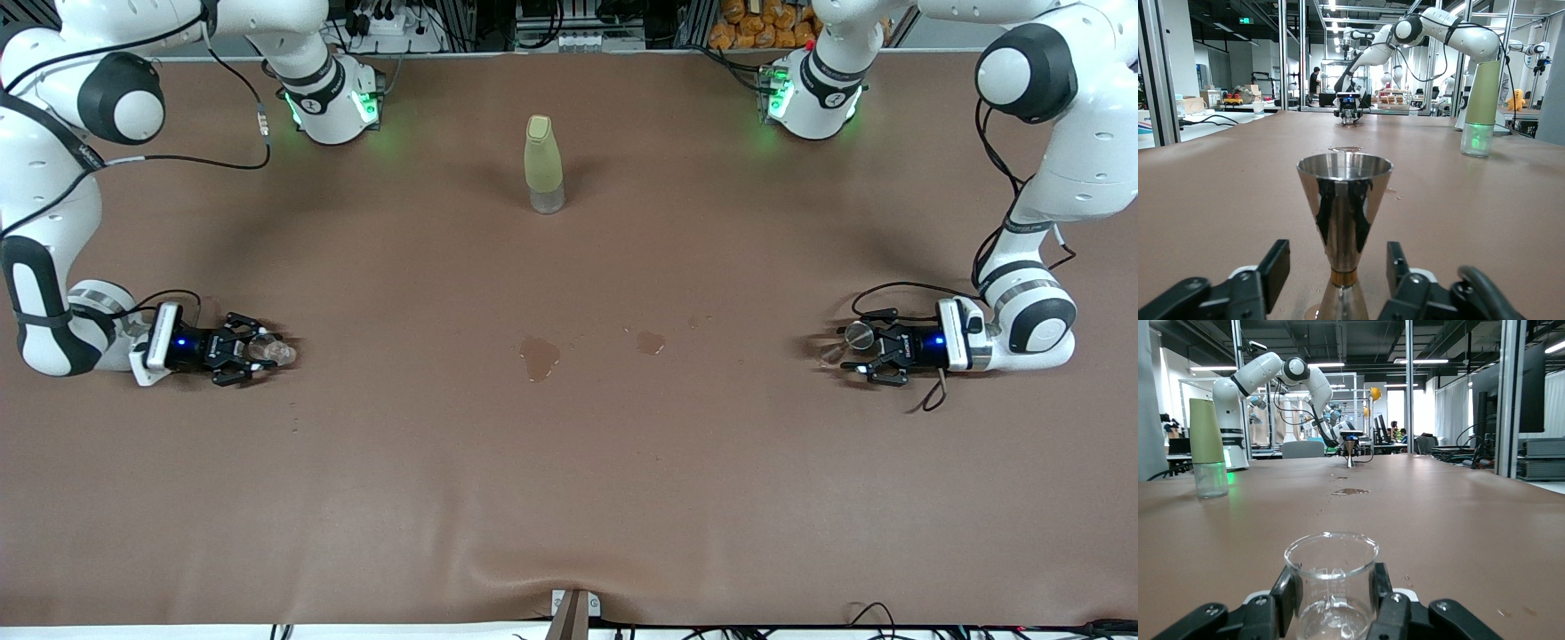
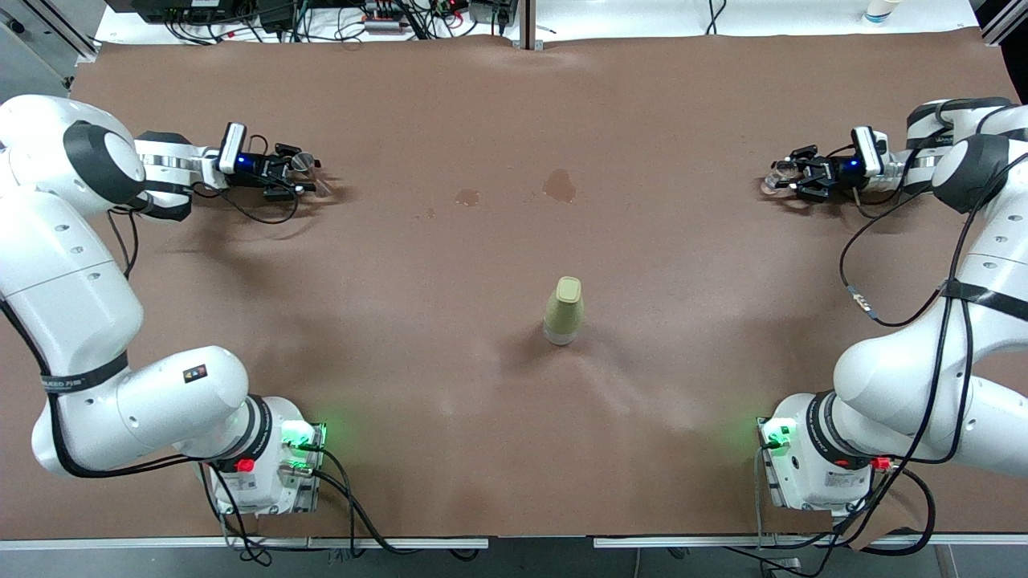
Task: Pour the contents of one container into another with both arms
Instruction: 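Lift the beaker with the right gripper while the left gripper lifts the jigger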
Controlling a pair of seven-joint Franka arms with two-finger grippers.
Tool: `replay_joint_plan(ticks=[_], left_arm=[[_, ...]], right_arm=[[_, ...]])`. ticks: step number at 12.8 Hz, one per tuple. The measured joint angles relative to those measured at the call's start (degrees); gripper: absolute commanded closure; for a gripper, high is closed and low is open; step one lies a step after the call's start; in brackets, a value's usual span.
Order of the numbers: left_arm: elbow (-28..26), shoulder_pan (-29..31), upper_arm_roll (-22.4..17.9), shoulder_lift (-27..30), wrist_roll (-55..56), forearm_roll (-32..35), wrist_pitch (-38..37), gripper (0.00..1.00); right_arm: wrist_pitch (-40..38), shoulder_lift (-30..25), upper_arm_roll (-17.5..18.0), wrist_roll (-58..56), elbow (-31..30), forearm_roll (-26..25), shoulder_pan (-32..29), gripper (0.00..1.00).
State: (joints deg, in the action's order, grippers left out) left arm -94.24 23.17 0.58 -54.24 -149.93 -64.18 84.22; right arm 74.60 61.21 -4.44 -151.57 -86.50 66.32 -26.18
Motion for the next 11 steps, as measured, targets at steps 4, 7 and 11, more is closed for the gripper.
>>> replay_joint_plan(ticks=[4, 7, 11], left_arm=[[0.1, -0.1, 0.0, 0.0, 0.0, 0.0, 0.3, 0.85], [0.6, -0.2, 0.0, 0.1, -0.2, 0.0, 1.1, 1.00], [2.1, -0.9, 0.1, 1.0, -0.4, 0.5, 2.1, 1.00]], right_arm=[[0.0, -0.8, 0.2, 5.8, 1.0, 3.8, 5.4, 0.66], [1.1, -2.3, 0.3, 11.6, 2.0, 8.3, 10.9, 0.66], [7.0, -4.9, 0.3, 15.4, 2.2, 14.6, 19.7, 0.67]])
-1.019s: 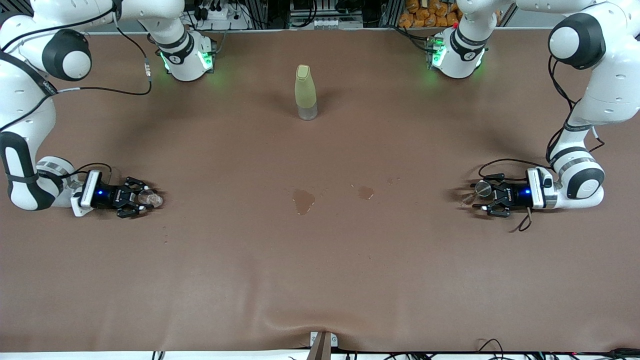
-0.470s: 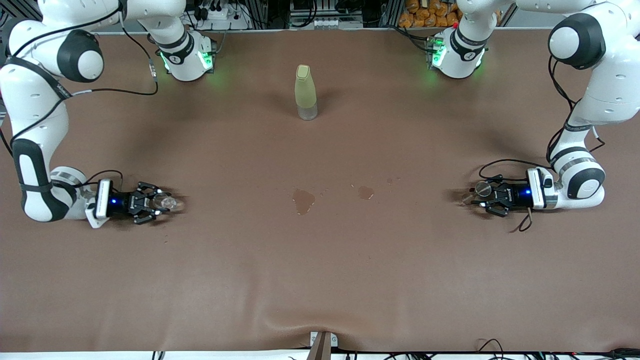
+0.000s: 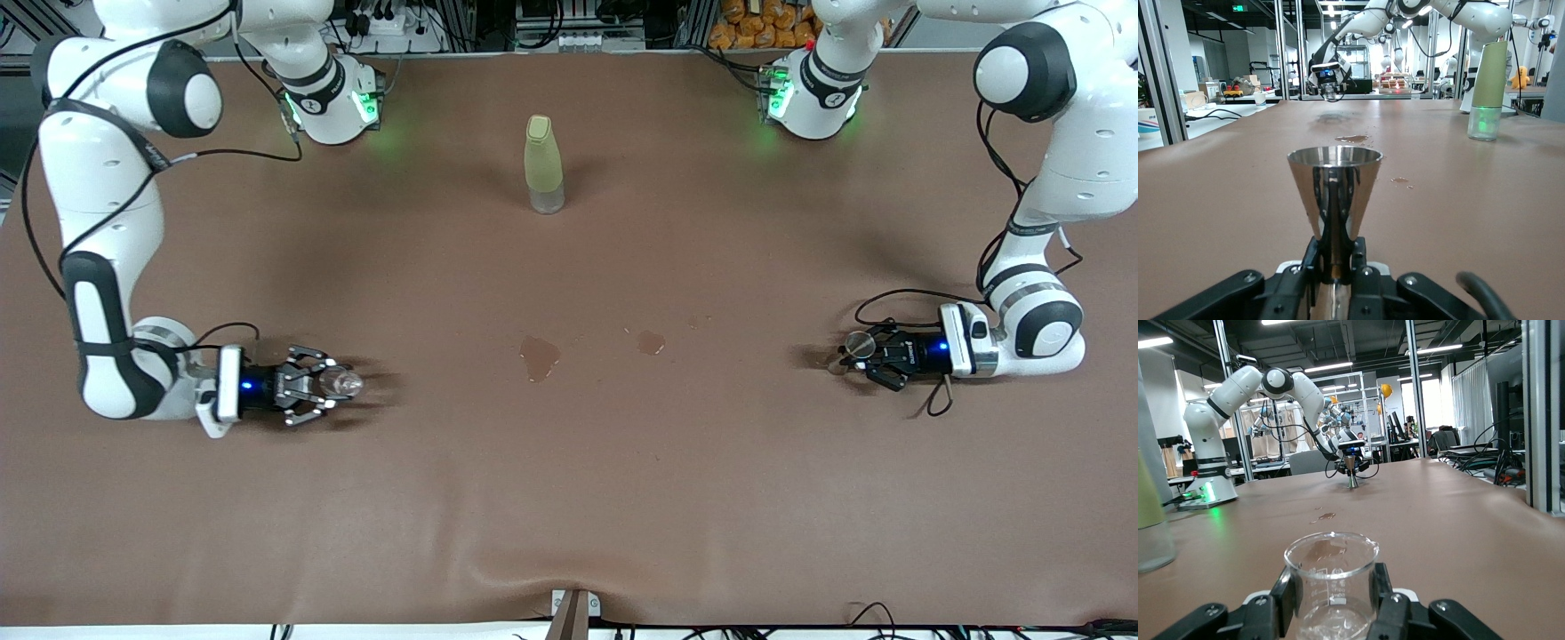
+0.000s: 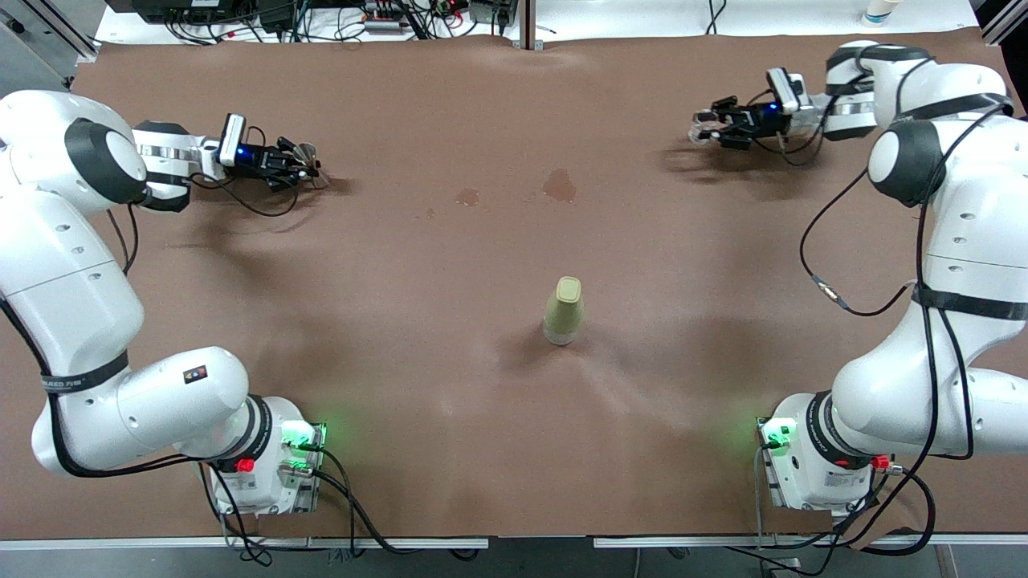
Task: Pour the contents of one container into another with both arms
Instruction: 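Lift the beaker with the right gripper while the left gripper lifts the jigger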
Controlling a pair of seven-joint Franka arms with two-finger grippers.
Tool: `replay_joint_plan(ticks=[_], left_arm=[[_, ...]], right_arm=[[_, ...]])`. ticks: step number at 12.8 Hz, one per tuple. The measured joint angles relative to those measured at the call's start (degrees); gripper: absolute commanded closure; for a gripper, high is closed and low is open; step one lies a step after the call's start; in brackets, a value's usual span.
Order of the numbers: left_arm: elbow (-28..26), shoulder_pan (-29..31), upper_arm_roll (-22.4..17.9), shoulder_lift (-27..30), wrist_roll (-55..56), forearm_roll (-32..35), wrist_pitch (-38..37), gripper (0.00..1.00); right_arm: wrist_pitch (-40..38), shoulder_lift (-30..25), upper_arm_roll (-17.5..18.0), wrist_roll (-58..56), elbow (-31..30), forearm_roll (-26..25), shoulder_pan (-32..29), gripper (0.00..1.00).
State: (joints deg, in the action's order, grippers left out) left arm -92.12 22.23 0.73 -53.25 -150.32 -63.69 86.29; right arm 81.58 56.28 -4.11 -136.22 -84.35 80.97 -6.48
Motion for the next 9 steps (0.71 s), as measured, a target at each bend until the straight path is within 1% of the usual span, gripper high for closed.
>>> replay_joint_plan(ticks=[3, 6, 8, 9], left_arm=[[1.2, -2.5, 0.5, 2.9, 1.3, 0.0, 0.0, 1.00], [2.0, -6.7, 0.9, 6.4, 7.6, 0.0, 1.7, 1.00], [2.1, -8.8, 2.0, 8.9, 11.7, -0.1, 3.8, 1.00], [2.1, -10.0, 2.2, 9.9, 13.4, -0.4, 4.6, 1.00]], right_arm=[[1.1, -1.1, 0.0, 0.8, 0.0, 3.7, 4.4, 0.69], [1.2, -4.2, -0.3, 5.6, -0.7, 4.1, 5.0, 0.70], [1.3, -7.6, -0.5, 8.5, -3.2, 4.1, 5.0, 0.70], [2.3, -9.9, -0.4, 9.2, -5.6, 4.1, 5.0, 0.70]])
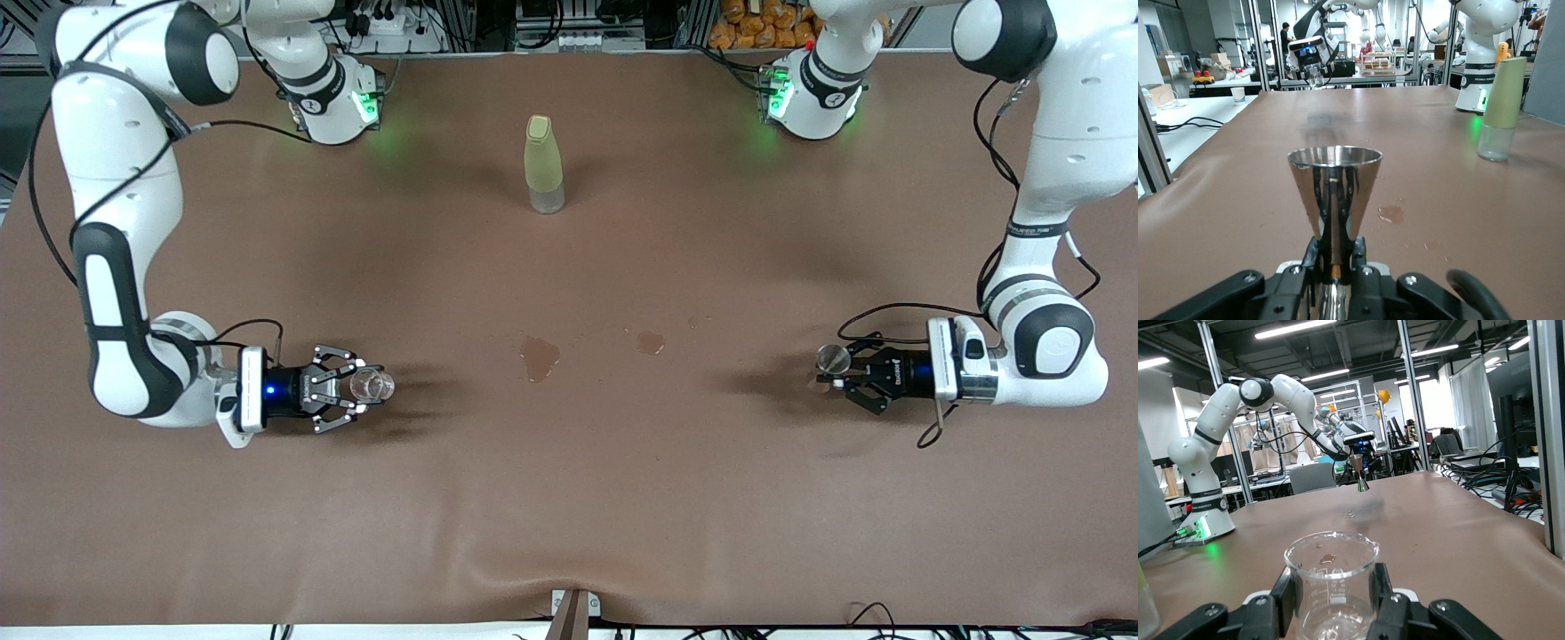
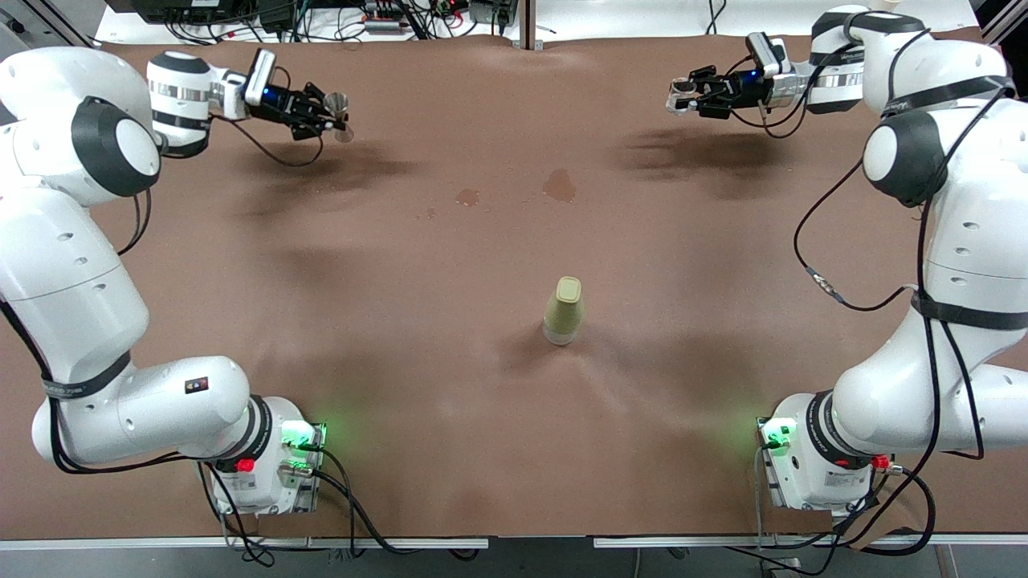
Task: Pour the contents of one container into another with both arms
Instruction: 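Lift the beaker with the right gripper while the left gripper lifts the jigger, then bring the beaker and jigger together above the table centre with both grippers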
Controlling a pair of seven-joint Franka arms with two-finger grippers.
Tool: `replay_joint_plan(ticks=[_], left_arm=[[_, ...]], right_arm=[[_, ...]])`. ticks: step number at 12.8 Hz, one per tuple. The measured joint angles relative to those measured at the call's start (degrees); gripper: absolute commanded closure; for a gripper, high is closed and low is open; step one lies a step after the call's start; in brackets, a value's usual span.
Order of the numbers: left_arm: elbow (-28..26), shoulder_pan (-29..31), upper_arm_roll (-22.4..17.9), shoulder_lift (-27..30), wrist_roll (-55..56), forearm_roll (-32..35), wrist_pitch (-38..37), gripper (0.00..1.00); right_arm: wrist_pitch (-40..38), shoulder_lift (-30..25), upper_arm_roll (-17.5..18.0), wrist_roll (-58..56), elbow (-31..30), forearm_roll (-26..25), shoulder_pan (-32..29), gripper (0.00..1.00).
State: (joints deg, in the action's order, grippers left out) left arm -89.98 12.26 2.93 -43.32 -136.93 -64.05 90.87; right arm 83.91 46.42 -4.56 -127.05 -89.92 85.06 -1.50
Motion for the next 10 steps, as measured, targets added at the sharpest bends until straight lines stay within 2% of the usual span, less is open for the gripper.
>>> replay_joint_plan(ticks=[5, 7, 10], left_arm=[[-0.1, -6.5, 0.3, 2.2, 4.5, -0.5, 5.4, 1.00], [-0.5, -9.7, 0.5, 2.8, 6.1, -2.7, 8.2, 1.00], [-2.4, -15.4, 0.7, 2.7, 6.2, -9.4, 13.0, 1.00]], right_arm=[[5.5, -16.2, 0.2, 0.6, -18.8, 0.5, 1.8, 0.70], [7.8, -19.9, 0.3, 0.5, -24.0, 2.7, 3.8, 0.70], [11.8, -23.5, 0.3, 0.6, -28.5, 6.9, 7.8, 0.70]])
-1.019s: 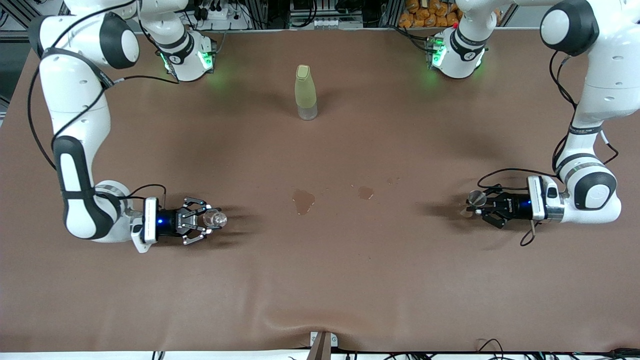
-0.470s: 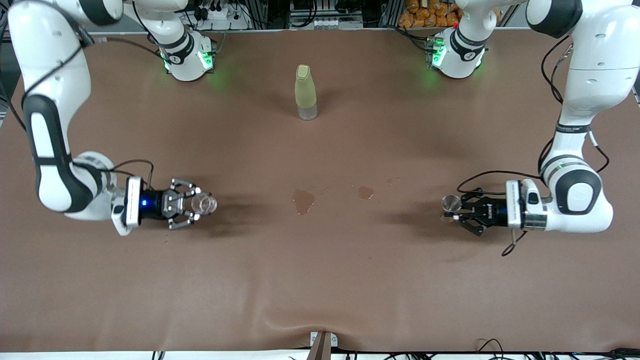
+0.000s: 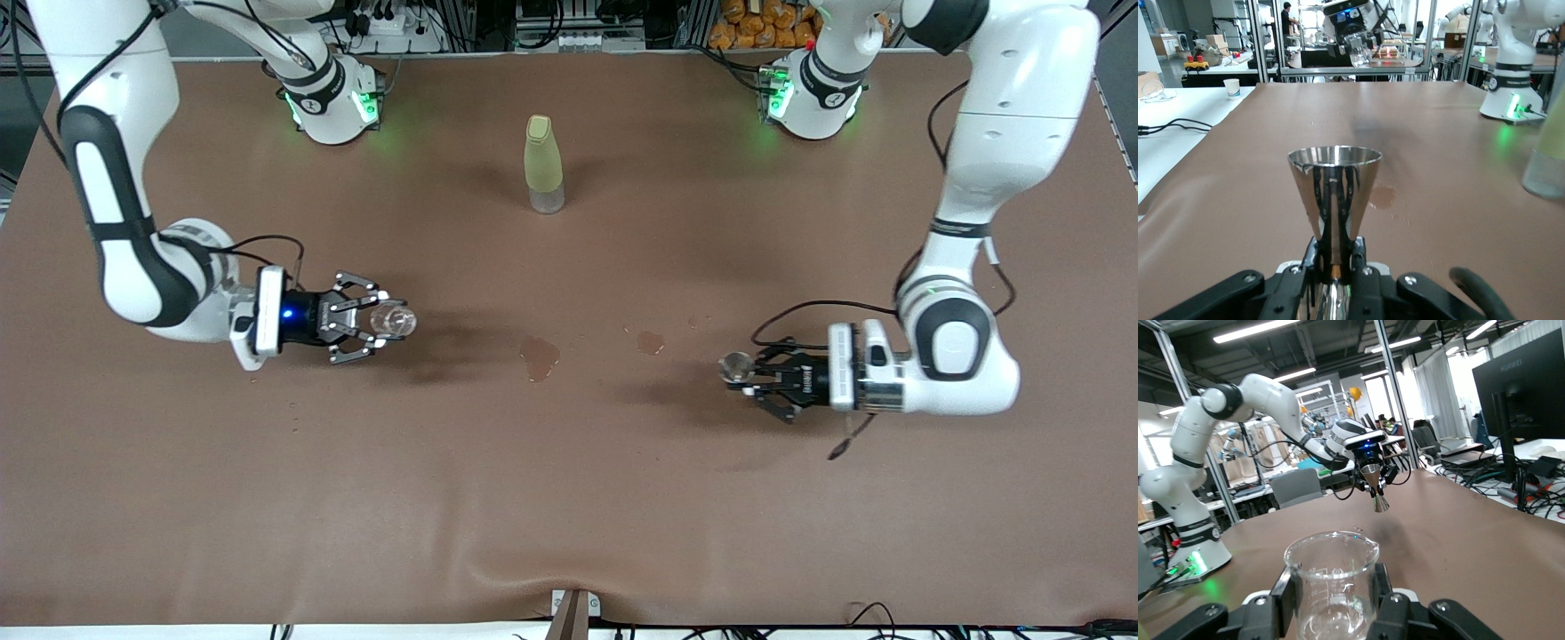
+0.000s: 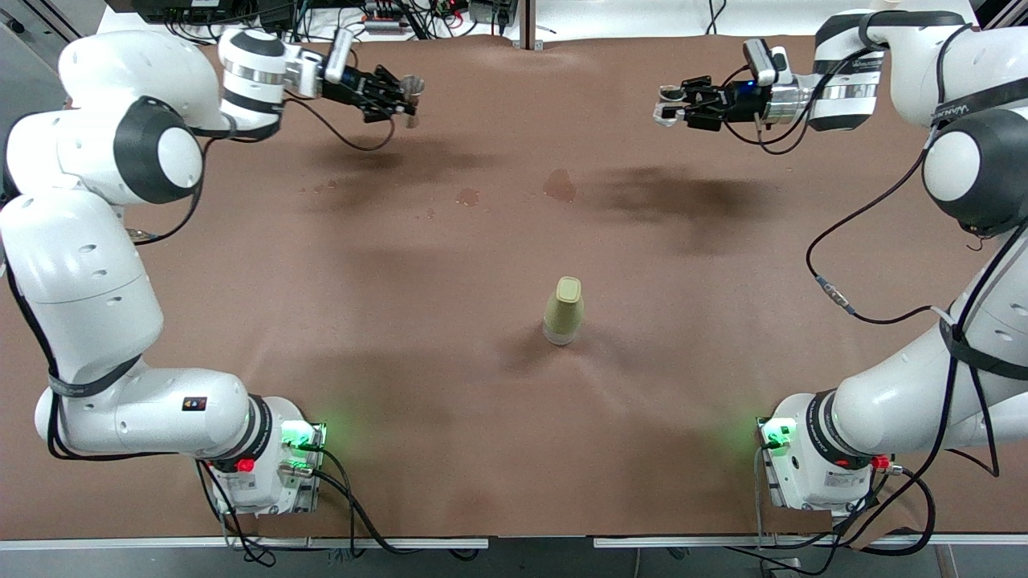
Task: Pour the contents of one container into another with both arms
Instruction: 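Bring the beaker and jigger together above the table centre with both grippers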
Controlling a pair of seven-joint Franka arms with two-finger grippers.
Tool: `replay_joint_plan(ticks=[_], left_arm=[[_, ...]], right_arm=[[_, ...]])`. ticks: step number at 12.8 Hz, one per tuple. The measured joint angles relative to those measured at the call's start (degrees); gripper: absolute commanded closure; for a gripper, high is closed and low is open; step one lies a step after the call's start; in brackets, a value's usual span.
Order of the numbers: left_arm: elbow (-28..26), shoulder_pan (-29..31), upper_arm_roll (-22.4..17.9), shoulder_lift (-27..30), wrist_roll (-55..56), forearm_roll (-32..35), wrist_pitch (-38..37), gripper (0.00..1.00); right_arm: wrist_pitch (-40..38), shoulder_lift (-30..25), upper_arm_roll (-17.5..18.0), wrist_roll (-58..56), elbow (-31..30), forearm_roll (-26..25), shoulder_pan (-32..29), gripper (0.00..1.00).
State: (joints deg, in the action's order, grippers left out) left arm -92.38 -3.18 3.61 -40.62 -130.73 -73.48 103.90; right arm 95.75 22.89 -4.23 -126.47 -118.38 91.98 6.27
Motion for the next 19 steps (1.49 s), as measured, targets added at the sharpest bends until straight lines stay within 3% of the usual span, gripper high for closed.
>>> replay_joint_plan(ticks=[7, 9, 14, 19], left_arm=[[-2.1, -13.5, 0.0, -5.3, -10.2, -19.9, 8.1, 1.00], [-2.0, -17.3, 0.0, -6.8, -12.3, -25.4, 10.8, 1.00], [-1.4, -24.4, 0.0, -7.7, -12.4, -34.3, 16.2, 1.00], [1.1, -28.2, -0.1, -8.9, -12.4, -39.9, 19.8, 1.00]], right_arm=[[5.0, -1.5, 0.1, 1.5, -3.7, 12.3, 8.3, 0.70], [9.9, -2.7, 0.2, 1.6, -5.3, 19.7, 13.3, 0.70], [30.3, -6.2, 0.5, 3.3, -5.9, 42.7, 31.9, 0.70], [33.3, -6.6, -0.4, 6.2, -3.9, 44.2, 34.1, 0.70]])
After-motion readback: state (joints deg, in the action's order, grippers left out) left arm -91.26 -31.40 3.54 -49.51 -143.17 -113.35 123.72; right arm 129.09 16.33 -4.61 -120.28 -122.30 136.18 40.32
